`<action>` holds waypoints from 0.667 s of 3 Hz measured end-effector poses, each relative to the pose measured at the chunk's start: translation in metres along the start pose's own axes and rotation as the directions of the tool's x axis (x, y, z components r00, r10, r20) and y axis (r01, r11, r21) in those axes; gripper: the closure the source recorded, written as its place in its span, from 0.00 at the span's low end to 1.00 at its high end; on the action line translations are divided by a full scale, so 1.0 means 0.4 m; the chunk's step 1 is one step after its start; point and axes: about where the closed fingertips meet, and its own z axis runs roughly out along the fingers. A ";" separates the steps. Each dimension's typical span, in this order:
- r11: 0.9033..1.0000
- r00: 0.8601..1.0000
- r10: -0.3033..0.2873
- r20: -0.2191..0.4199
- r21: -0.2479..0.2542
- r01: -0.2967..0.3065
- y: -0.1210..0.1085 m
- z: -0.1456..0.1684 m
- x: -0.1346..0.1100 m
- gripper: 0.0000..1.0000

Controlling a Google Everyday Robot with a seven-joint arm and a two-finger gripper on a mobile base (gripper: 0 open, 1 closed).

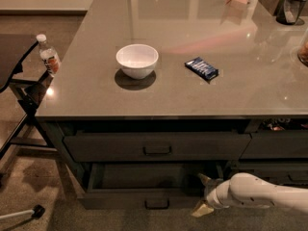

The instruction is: Open middle drawer

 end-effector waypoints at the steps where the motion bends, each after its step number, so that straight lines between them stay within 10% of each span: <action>1: 0.999 0.999 0.044 -0.001 -0.017 -0.044 0.054 -0.001 0.048 0.38; 2: 0.999 0.999 0.044 -0.001 -0.017 -0.044 0.050 -0.013 0.039 0.61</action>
Offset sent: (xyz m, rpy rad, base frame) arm -0.1630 -0.0838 -0.0885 0.1254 0.1915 -0.2923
